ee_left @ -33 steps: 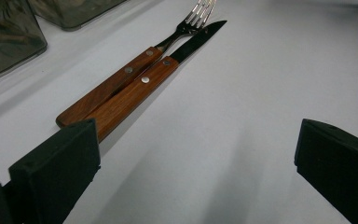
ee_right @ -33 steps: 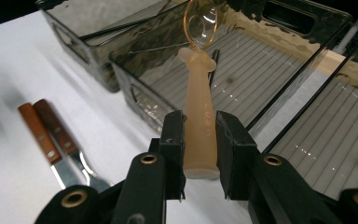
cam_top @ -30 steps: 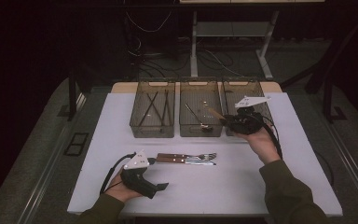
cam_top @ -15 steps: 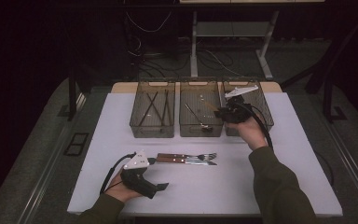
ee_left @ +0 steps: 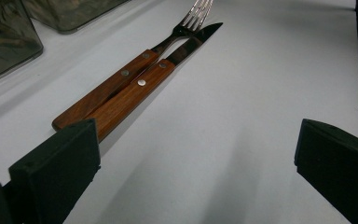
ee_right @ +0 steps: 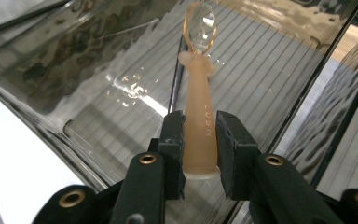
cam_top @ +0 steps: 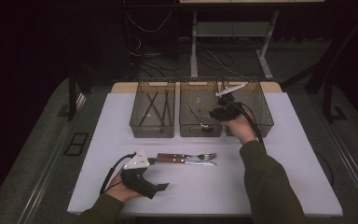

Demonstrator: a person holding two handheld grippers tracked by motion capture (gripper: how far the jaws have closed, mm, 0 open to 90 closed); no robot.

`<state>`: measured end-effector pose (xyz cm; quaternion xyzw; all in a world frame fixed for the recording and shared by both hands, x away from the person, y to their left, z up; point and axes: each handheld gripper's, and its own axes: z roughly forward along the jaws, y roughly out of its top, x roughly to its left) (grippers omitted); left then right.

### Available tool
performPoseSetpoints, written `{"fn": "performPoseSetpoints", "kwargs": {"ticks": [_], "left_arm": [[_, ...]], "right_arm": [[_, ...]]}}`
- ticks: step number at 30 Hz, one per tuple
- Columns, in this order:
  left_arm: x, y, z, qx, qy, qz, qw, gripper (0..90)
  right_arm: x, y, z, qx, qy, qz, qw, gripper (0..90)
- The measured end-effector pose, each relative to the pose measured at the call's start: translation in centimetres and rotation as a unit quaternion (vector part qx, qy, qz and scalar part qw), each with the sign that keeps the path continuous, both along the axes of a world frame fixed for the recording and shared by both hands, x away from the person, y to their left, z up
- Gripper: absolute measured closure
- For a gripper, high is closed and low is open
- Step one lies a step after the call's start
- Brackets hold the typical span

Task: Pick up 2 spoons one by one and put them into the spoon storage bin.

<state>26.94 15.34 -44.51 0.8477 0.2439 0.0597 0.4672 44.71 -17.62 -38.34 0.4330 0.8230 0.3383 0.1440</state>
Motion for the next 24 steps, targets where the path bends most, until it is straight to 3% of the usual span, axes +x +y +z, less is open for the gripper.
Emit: {"fn": "performPoseSetpoints", "kwargs": {"ticks": [2,5,9,14,18,21,24], "left_arm": [[0.0,0.0,0.0,0.001,-0.002,-0.001,1.0,0.0],[0.0,0.0,0.0,-0.001,-0.001,0.0,1.0,0.0],[0.0,0.0,0.0,-0.001,0.0,0.0,1.0,0.0],[0.0,0.0,0.0,-0.002,0.001,0.001,1.0,0.0],[0.0,0.0,0.0,0.0,0.002,0.001,1.0,0.0],[0.0,0.0,0.0,0.0,0.002,0.002,1.0,0.0],[0.0,-0.1,0.0,0.001,0.002,0.002,1.0,0.0]], "right_arm": [[0.1,0.0,-0.1,-0.003,-0.003,-0.003,1.0,67.8],[0.0,-0.2,0.2,0.022,-0.013,-0.002,0.9997,60.2],[-0.3,-0.4,0.7,0.035,-0.02,0.0,0.9992,52.8],[-1.1,-1.3,1.5,0.074,-0.032,-0.008,0.9967,44.4],[-1.9,-2.1,2.0,0.105,-0.022,-0.009,0.9942,38.1],[-2.6,-2.5,2.0,0.109,-0.02,-0.02,0.9936,30.5],[-3.3,-2.8,2.0,0.107,-0.02,-0.011,0.994,26.6]]}}
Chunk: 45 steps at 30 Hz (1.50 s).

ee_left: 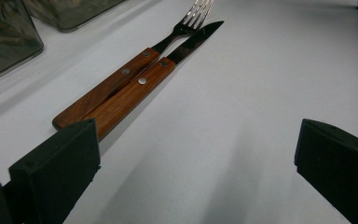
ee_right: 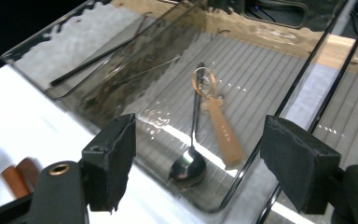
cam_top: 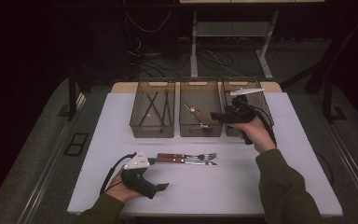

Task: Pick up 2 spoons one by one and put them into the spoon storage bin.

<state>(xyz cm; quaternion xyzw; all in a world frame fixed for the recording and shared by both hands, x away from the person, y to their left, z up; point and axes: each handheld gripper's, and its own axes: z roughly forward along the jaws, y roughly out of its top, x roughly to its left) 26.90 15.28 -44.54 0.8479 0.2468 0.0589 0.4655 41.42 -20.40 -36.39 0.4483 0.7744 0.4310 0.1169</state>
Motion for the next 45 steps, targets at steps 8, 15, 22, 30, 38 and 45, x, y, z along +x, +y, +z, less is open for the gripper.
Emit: {"fn": "performPoseSetpoints", "kwargs": {"ticks": [8,15,22,30,38,45], "left_arm": [[0.0,0.1,0.0,0.007,-0.002,-0.003,1.0,0.0],[0.0,0.1,0.0,0.007,-0.001,-0.004,1.0,0.0],[0.0,0.1,0.0,0.007,-0.001,-0.002,1.0,0.0],[0.0,0.1,0.0,0.007,-0.001,-0.001,1.0,0.0],[0.0,0.1,0.0,0.009,-0.002,-0.001,1.0,0.0],[0.0,0.1,0.0,0.009,-0.003,-0.001,1.0,0.0]], "right_arm": [[-2.4,-1.1,0.0,0.009,-0.031,0.018,0.9993,14.4],[-4.6,-2.0,-0.4,0.007,-0.05,0.028,0.9983,14.2],[-7.0,-2.9,-1.7,0.005,-0.053,0.042,0.9977,14.2],[-9.6,-4.0,-3.8,-0.002,-0.052,0.056,0.9971,14.2],[-11.9,-5.6,-5.9,-0.004,-0.047,0.053,0.9975,14.2],[-13.6,-6.8,-7.2,0.002,-0.044,0.046,0.998,14.2]]}}
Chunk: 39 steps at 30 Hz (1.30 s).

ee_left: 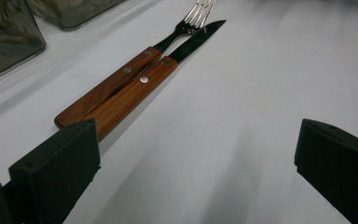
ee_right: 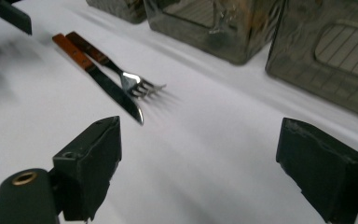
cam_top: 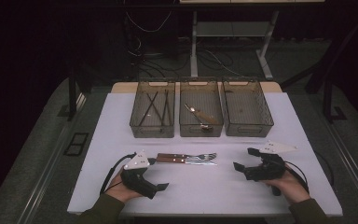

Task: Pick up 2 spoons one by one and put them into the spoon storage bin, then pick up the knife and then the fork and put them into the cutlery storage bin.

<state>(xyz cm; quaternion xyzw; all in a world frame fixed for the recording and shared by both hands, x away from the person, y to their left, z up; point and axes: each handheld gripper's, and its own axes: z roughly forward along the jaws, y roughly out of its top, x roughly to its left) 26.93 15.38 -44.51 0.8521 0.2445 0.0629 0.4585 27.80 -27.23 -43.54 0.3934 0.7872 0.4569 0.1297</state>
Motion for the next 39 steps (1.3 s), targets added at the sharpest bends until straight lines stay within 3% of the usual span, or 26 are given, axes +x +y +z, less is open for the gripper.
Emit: {"fn": "performPoseSetpoints", "kwargs": {"ticks": [11,24,30,35,39], "left_arm": [[0.0,0.1,0.1,0.0,-0.004,0.001,1.0,0.0],[0.3,0.1,0.6,0.005,-0.005,0.008,0.9999,4.1],[1.0,-0.4,1.4,0.005,-0.016,0.026,0.9995,18.9],[2.2,-0.8,2.0,0.008,-0.024,0.036,0.999,44.0],[3.4,-1.1,2.0,0.014,-0.018,0.044,0.9988,59.8]], "right_arm": [[-1.8,-1.2,-1.2,-0.019,0.006,0.013,0.9997,14.2],[-2.0,-1.4,-1.0,-0.018,0.002,0.01,0.9998,14.2],[-2.1,-1.5,-0.8,-0.014,0.001,0.006,0.9999,14.2],[-2.1,-1.4,-0.7,-0.012,-0.002,0.007,0.9999,14.2],[-2.1,-1.5,-0.7,-0.011,-0.001,0.007,0.9999,14.2]]}}
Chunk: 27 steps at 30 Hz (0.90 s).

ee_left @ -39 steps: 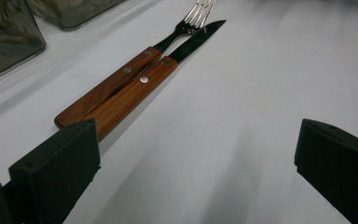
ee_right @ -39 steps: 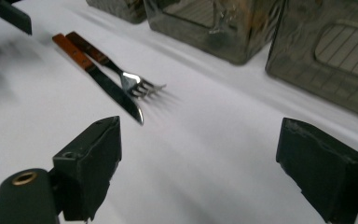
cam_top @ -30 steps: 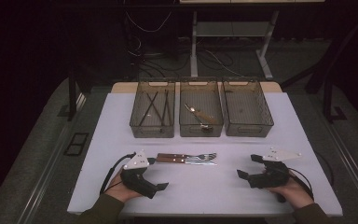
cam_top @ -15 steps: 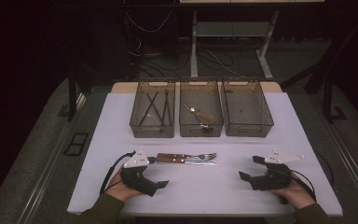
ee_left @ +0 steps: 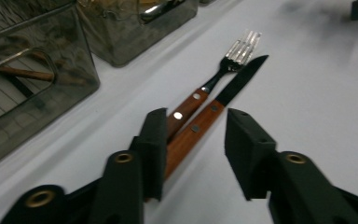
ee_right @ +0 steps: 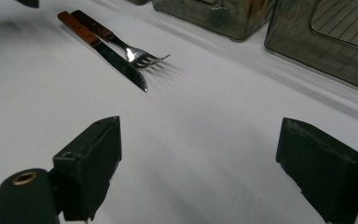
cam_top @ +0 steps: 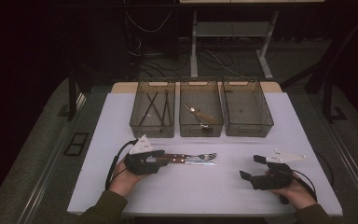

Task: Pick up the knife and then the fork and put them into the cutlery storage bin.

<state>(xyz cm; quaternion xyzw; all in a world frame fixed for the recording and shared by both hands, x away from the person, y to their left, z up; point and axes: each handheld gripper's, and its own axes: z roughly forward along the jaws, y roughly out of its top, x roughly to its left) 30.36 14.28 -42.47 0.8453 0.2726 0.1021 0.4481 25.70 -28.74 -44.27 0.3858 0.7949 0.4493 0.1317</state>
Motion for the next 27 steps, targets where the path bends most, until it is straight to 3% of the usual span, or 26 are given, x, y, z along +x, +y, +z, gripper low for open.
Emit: {"fn": "performPoseSetpoints", "kwargs": {"ticks": [9,18,23,27], "left_arm": [[2.5,-1.6,-0.5,0.018,0.026,-0.014,0.9994,88.1],[3.4,-3.6,-1.2,0.035,0.033,-0.034,0.9982,89.2],[3.3,-3.5,-1.4,0.049,0.032,-0.041,0.9975,89.2],[3.7,-3.2,-1.4,0.053,0.022,-0.032,0.9978,89.2]], "right_arm": [[0.0,0.1,0.0,-0.002,-0.001,0.004,1.0,14.2],[0.0,0.0,0.0,-0.002,0.001,0.003,1.0,14.2],[0.0,0.0,0.0,-0.001,-0.001,0.003,1.0,14.2],[0.0,-0.1,0.0,0.0,0.0,0.002,1.0,14.2]]}}
